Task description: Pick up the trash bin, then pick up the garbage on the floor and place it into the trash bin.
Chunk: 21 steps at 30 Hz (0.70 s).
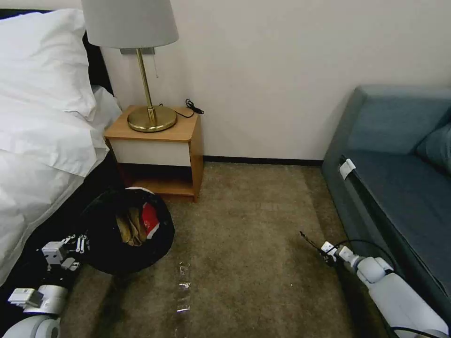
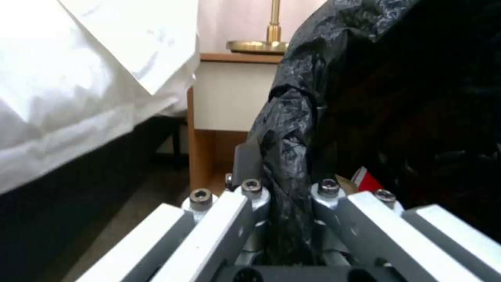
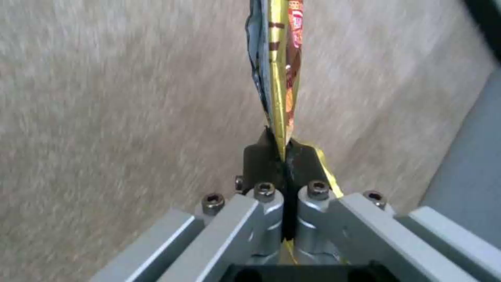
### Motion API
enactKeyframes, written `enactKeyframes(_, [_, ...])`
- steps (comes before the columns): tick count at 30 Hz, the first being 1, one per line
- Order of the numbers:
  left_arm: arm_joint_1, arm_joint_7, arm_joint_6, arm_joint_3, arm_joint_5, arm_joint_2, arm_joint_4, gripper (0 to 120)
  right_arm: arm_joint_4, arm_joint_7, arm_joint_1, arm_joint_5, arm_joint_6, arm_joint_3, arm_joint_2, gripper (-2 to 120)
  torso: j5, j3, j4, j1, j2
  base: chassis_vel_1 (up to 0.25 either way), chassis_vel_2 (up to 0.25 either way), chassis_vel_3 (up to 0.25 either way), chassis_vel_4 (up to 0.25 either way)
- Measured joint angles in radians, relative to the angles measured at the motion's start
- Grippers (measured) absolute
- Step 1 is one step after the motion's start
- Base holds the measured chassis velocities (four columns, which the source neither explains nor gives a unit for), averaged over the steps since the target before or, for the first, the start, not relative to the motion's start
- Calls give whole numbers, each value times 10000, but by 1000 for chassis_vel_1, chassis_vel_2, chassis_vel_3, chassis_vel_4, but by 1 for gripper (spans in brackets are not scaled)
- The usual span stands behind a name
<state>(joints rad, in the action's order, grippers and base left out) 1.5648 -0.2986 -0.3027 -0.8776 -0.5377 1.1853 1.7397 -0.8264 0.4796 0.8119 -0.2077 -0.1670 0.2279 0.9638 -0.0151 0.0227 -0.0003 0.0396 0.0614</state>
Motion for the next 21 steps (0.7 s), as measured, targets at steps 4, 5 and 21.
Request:
enactKeyframes(4, [-194,51,26,270,208,103,-176,3,-527,344,57,15,-737,220,-261,0,-3,-1,-2,-1,1,0,0,0,0])
enactKeyframes(5, [-194,51,26,270,208,103,-176,3,-527,344,57,15,-737,220,-261,0,-3,-1,-2,-1,1,0,0,0,0])
enactKeyframes(21, [-1484,509,319,1556,1000,653,-1221,3,-3218,1359,-6,2247,-1707,-307,-679,0,-2,-1,0,-2,0,0,0,0,0])
